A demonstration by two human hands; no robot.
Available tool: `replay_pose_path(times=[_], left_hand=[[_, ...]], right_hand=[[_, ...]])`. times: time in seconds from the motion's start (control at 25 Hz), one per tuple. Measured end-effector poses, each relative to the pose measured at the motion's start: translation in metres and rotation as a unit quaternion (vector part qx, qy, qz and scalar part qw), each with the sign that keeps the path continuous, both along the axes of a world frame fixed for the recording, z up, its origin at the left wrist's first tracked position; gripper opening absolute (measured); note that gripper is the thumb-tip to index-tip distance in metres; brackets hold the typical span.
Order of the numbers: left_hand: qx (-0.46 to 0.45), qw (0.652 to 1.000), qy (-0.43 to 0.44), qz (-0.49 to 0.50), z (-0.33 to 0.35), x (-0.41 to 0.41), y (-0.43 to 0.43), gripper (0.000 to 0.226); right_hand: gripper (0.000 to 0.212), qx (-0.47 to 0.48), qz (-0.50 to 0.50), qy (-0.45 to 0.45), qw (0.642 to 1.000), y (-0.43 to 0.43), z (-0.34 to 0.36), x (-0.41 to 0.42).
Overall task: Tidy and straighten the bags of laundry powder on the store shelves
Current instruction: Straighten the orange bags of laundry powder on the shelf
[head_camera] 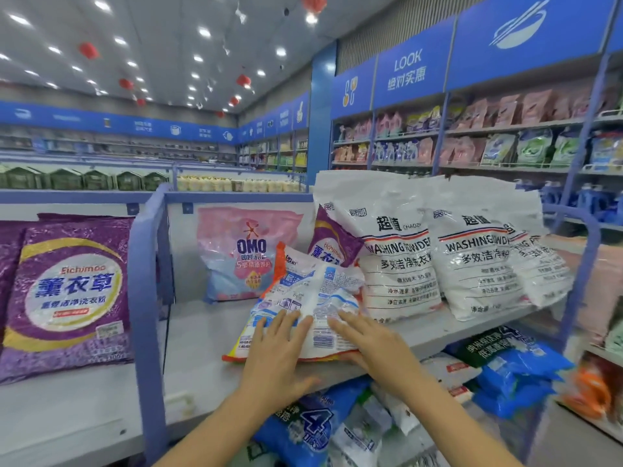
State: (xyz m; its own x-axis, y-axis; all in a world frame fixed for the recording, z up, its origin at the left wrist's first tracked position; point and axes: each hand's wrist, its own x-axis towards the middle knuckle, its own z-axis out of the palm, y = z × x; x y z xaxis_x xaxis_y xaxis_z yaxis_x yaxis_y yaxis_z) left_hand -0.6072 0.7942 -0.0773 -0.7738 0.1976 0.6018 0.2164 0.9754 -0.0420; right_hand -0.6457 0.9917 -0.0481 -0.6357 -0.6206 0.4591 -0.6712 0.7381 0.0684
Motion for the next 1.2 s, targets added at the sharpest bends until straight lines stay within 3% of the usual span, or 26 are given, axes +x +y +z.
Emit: replay_pose_path(times=[0.16, 0.24, 0.32, 0.36, 0.44, 0.48, 0.56, 0.64, 0.76, 0.88, 0.92, 1.04, 1.2], left_hand=[[0.008, 0.999, 0.038, 0.027, 0.010, -0.012, 0.008, 0.096], [0.047, 0.995, 0.089, 0.007, 0.017, -0.018, 0.007, 0.077], [0.087, 0.988, 0.124, -0.006, 0.025, -0.019, -0.001, 0.056], [0.118, 0.983, 0.138, -0.012, 0.028, -0.018, -0.007, 0.051], [0.229, 0.961, 0.155, -0.013, 0.041, -0.014, -0.017, 0.047], [0.298, 0.941, 0.161, -0.005, 0.049, -0.011, -0.021, 0.046], [0.441, 0.885, 0.153, 0.005, 0.068, -0.005, -0.029, 0.041], [0.582, 0.802, 0.132, -0.018, 0.090, 0.001, -0.034, 0.028], [0.761, 0.642, 0.076, -0.051, 0.108, 0.005, -0.033, 0.012], [0.838, 0.543, -0.030, -0.047, 0.100, -0.001, -0.037, 0.022], [0.854, 0.514, -0.068, -0.050, 0.097, -0.005, -0.040, 0.032], [0.872, 0.472, -0.123, -0.052, 0.085, -0.014, -0.043, 0.047], [0.878, 0.468, -0.066, -0.075, 0.057, -0.021, -0.037, 0.040]], right_hand=[[0.050, -0.055, 0.039, 0.035, 0.997, -0.019, 0.026, 0.000], [0.047, -0.093, 0.049, 0.022, 0.994, -0.030, 0.040, 0.006], [0.046, -0.179, 0.059, -0.055, 0.981, -0.033, 0.054, 0.007], [0.044, -0.239, 0.077, -0.127, 0.959, -0.032, 0.061, 0.007], [0.029, -0.412, 0.148, -0.265, 0.859, -0.023, 0.068, 0.001], [0.019, -0.499, 0.161, -0.287, 0.802, -0.016, 0.066, -0.006], [0.008, -0.616, 0.117, -0.256, 0.735, -0.006, 0.053, -0.017], [0.012, -0.628, 0.045, -0.259, 0.732, -0.006, 0.033, -0.026], [0.048, -0.574, 0.061, -0.375, 0.725, -0.024, 0.017, -0.038], [0.070, -0.567, 0.112, -0.437, 0.689, -0.040, 0.032, -0.053], [0.068, -0.556, 0.106, -0.452, 0.690, -0.042, 0.040, -0.057], [0.027, -0.509, 0.071, -0.453, 0.728, -0.043, 0.051, -0.060], [0.040, -0.544, 0.048, -0.288, 0.787, -0.037, 0.064, -0.068]])
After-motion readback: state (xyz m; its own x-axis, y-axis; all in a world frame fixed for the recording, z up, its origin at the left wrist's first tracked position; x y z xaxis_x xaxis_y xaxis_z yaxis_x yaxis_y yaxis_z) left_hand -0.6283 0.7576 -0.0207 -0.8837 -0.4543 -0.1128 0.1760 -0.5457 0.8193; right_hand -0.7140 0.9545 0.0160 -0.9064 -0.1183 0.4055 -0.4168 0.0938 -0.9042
